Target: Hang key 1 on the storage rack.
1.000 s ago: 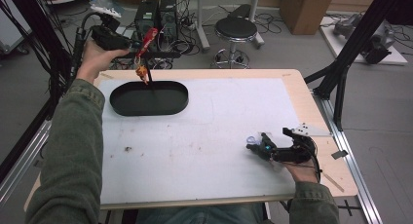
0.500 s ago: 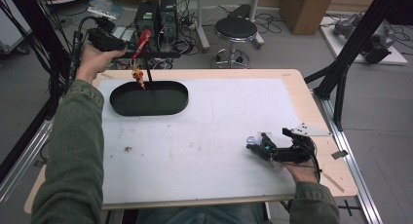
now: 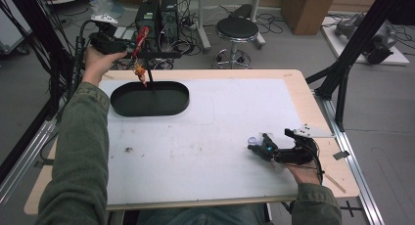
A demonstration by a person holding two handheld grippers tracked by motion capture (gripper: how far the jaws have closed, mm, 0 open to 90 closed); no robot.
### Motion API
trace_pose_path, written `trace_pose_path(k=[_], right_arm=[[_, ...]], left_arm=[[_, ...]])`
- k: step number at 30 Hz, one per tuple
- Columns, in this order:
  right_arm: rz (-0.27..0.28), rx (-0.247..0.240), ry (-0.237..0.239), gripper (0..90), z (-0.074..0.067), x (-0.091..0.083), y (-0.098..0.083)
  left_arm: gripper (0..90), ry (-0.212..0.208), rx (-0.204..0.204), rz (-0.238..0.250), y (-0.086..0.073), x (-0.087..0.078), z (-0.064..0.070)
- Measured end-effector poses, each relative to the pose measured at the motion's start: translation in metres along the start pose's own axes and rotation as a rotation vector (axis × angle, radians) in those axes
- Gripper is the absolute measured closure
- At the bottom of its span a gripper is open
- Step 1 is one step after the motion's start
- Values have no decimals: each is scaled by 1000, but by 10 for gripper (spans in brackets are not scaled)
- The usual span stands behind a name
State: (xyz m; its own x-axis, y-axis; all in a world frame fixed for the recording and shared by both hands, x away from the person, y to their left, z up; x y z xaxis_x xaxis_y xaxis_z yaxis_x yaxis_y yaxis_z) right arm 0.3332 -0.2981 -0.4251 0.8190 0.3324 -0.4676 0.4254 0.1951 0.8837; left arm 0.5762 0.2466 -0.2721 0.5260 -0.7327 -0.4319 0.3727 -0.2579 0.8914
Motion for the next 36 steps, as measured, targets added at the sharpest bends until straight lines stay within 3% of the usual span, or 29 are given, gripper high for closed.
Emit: trace_pose_path(k=[2, 4, 6, 8, 10, 12, 15, 17, 22, 29, 36], right_arm=[[0, 0, 0, 8, 0, 0, 0], [4, -5, -4, 8, 1, 1, 1], [-2, -2, -1, 8, 1, 1, 1], [3, -9, 1, 8, 0, 2, 1], [1, -5, 1, 8, 0, 1, 2], [5, -9, 2, 8, -1, 2, 2], [7, -13, 6, 8, -2, 2, 3], [8, -12, 6, 8, -3, 2, 4], [10, -11, 9, 8, -4, 4, 5], [13, -11, 12, 8, -4, 4, 6], [15, -10, 12, 8, -4, 3, 6]], left_arm=[[824, -43, -102, 45, 1, -5, -3], [651, -96, -174, 109, 2, -11, -5], [498, -113, -192, 155, 5, -19, -4], [319, -91, -199, 188, 7, -26, -2], [141, -63, -193, 185, 8, -31, 1], [53, -11, -188, 167, 8, -36, 3], [24, 52, -165, 160, 7, -45, 6], [17, 62, -163, 159, 7, -49, 9], [17, 68, -114, 120, 10, -56, 20], [17, 69, -68, 101, 11, -60, 35], [17, 50, -85, 100, -5, -60, 41]])
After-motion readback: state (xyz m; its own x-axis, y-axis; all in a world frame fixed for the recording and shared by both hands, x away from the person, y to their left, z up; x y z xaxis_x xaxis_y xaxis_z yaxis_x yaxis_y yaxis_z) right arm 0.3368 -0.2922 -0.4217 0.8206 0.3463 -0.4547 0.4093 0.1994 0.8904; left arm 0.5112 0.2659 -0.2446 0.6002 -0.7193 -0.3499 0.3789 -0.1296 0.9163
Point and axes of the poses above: each handheld gripper's, and its own axes: x roughly forward along the jaws, y roughly out of its top, z roughly to its right, the point moved 4 cm from there along x, roughly forward along the jaws, and after that the axes turned 14 degrees about -y, right-handed, at the moved point
